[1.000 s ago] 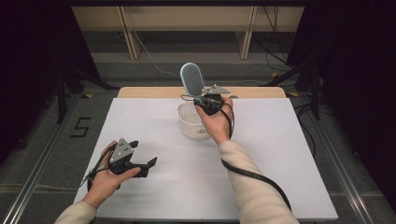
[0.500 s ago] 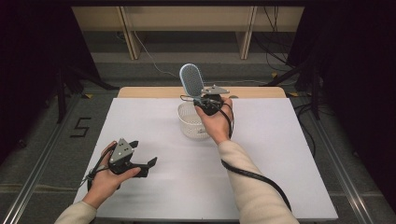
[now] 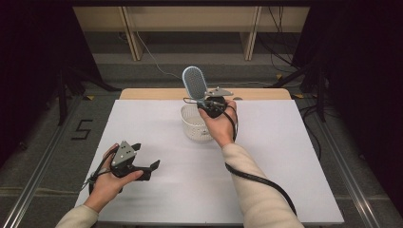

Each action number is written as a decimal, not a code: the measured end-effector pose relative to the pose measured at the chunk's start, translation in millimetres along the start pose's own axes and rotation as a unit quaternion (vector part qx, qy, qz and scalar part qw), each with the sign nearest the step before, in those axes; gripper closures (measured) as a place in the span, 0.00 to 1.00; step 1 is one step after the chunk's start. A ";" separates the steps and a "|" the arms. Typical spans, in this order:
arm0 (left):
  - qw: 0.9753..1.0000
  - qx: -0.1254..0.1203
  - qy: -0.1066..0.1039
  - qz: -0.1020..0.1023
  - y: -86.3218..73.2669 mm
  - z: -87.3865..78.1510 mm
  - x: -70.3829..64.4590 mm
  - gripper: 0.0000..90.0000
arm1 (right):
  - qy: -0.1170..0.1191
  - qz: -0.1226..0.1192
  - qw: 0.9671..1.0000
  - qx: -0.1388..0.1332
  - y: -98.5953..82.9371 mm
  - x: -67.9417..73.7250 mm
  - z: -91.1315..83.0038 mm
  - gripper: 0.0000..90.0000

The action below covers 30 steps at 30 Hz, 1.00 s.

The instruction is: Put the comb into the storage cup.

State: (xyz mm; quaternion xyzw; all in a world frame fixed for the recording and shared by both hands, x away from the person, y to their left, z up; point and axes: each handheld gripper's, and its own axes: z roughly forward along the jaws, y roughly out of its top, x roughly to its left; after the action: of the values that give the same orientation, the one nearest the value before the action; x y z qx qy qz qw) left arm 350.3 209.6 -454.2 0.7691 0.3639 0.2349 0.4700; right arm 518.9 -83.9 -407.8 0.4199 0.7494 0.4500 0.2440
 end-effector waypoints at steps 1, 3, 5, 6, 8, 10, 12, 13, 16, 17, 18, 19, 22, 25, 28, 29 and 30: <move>1.000 0.000 0.000 0.000 0.0 0.0 0.0 0.07 | 0.000 0.000 1.000 0.001 -0.3 -0.1 0.4 0.76; 1.000 0.000 0.000 -0.001 -0.1 0.2 -0.2 0.07 | 0.001 0.002 1.000 0.006 -0.9 -0.2 1.1 0.76; 1.000 -0.001 0.000 0.000 0.0 0.1 -0.2 0.07 | 0.002 0.001 1.000 0.010 -1.8 0.2 1.9 0.75; 1.000 -0.001 0.000 0.000 0.0 0.1 -0.2 0.07 | 0.003 0.000 1.000 0.011 -2.0 0.4 1.9 0.76; 1.000 0.000 0.000 0.000 -0.1 0.2 -0.3 0.07 | 0.002 0.001 1.000 0.006 -1.5 0.6 1.0 0.76; 1.000 0.000 0.000 0.000 0.0 0.2 -0.4 0.07 | 0.004 -0.010 1.000 0.021 -2.7 1.3 2.4 0.77; 1.000 0.000 0.000 0.001 0.1 0.1 -0.4 0.07 | 0.008 -0.002 1.000 0.018 -3.4 1.3 1.8 0.76; 1.000 0.000 0.000 0.000 0.0 0.2 -0.4 0.07 | 0.007 -0.004 1.000 0.017 -2.5 1.3 0.8 0.75; 1.000 0.001 0.000 0.001 0.0 0.0 -0.2 0.07 | 0.013 -0.009 1.000 0.022 -0.1 2.5 -2.8 0.72; 1.000 0.001 0.000 0.001 0.1 0.1 -0.3 0.07 | 0.013 -0.011 1.000 0.024 0.1 3.2 -4.2 0.72; 1.000 0.001 0.000 0.001 0.1 0.2 -0.5 0.07 | 0.011 -0.013 1.000 0.019 0.0 3.0 -5.7 0.70; 1.000 0.001 0.000 0.002 0.1 0.3 -0.6 0.07 | 0.011 -0.011 1.000 0.017 -0.2 2.8 -7.4 0.70; 1.000 0.001 0.000 0.002 0.2 0.3 -0.8 0.07 | 0.017 -0.006 1.000 0.017 -1.6 1.1 -12.0 0.66; 1.000 0.002 0.000 0.002 -0.1 0.8 -0.8 0.07 | 0.023 -0.007 1.000 0.018 -2.5 -0.5 -17.0 0.63; 1.000 0.002 0.000 0.002 0.3 0.7 -1.1 0.07 | 0.029 -0.004 0.999 0.018 -2.4 -4.3 -20.7 0.60; 1.000 0.002 0.000 0.001 0.2 0.7 -1.2 0.07 | 0.030 -0.004 0.999 0.015 -2.0 -5.6 -21.6 0.59; 1.000 0.002 0.000 0.001 0.2 0.6 -1.1 0.07 | 0.033 -0.006 0.999 0.015 -1.5 -7.3 -22.8 0.56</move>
State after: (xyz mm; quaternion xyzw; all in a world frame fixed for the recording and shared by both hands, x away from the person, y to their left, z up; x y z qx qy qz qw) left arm 350.1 208.4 -454.3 0.7704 0.3633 0.2347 0.4684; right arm 505.2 -101.1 -398.3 0.4045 0.7659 0.4509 0.2157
